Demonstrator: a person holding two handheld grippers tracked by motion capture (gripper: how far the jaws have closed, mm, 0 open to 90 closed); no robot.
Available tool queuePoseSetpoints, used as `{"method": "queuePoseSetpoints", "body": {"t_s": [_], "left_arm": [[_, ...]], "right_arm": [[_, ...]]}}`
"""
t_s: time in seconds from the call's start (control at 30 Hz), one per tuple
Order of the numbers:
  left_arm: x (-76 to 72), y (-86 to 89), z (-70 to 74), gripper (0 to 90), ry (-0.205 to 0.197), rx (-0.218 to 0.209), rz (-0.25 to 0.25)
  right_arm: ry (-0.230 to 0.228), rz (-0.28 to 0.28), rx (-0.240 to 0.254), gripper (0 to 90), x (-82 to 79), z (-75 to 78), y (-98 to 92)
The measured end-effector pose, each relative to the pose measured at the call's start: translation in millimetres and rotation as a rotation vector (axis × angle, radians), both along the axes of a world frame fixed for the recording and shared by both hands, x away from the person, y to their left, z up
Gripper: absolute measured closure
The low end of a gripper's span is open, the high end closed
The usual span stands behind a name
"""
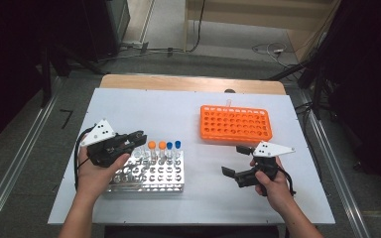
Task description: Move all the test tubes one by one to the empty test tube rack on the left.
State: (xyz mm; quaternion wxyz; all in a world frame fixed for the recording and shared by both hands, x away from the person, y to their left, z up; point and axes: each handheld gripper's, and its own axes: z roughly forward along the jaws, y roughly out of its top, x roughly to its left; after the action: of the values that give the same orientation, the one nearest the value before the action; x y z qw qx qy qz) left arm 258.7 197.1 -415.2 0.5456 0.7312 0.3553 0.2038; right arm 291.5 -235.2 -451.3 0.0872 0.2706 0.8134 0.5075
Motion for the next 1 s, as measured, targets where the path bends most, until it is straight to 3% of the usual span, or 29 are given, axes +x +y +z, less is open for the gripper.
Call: {"method": "queuePoseSetpoints", "body": {"t_s": [0.23, 0.7, 0.9, 1.0], "left_arm": [[2.6, -3.4, -8.0, 76.4, -0.002, -0.010, 0.019], [5.1, -12.2, -21.6, 76.0, 0.059, 0.133, -0.008], [5.3, -12.8, -22.6, 75.1, 0.070, 0.144, -0.008], [5.1, -10.6, -20.6, 67.6, 0.070, 0.114, 0.003]], "right_arm": [[0.003, 0.001, -0.006, 2.3, 1.1, -1.4, 0.1], [0.012, 0.001, -0.005, 2.3, 2.5, -2.8, -0.2], [0.018, 0.006, -0.011, 2.3, 3.3, -4.2, 0.1], [0.019, 0.007, -0.019, 2.3, 3.8, -4.2, -0.5]]}}
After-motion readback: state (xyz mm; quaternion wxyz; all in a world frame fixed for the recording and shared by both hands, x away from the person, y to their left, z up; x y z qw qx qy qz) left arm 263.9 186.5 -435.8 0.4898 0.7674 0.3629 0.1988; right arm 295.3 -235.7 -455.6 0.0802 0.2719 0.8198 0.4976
